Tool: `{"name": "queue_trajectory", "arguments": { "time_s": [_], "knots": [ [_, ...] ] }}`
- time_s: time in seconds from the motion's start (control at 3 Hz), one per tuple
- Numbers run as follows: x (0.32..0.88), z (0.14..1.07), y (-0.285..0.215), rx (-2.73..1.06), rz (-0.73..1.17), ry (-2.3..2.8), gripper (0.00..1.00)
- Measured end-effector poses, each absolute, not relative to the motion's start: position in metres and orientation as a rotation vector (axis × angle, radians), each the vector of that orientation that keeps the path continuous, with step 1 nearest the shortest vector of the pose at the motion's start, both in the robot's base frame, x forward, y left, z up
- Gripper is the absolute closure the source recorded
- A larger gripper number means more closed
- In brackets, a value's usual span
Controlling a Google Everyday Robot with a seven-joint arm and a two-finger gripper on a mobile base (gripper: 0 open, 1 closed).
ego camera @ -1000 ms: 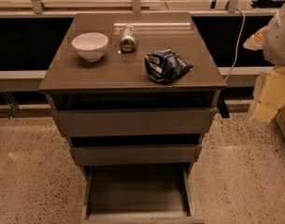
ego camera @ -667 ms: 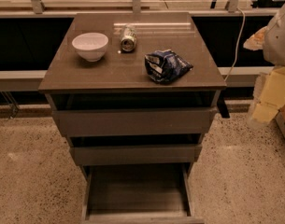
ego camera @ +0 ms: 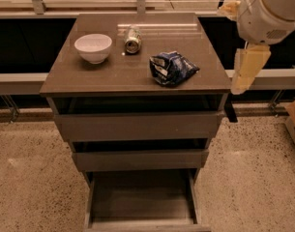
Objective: Place blue chip bag into bottom drawer
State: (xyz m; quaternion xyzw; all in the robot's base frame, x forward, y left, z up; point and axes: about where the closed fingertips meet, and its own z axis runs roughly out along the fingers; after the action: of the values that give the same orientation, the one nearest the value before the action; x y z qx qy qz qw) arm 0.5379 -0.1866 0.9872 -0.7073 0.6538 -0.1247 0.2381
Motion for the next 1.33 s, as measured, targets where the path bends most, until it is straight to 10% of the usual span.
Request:
{"name": "queue_trajectory", "arguments": {
  "time_s": [1.33],
  "knots": [
    [0.677,0.909,-0.083,-2.231,-0.100,1.480,0.00]
  ]
}}
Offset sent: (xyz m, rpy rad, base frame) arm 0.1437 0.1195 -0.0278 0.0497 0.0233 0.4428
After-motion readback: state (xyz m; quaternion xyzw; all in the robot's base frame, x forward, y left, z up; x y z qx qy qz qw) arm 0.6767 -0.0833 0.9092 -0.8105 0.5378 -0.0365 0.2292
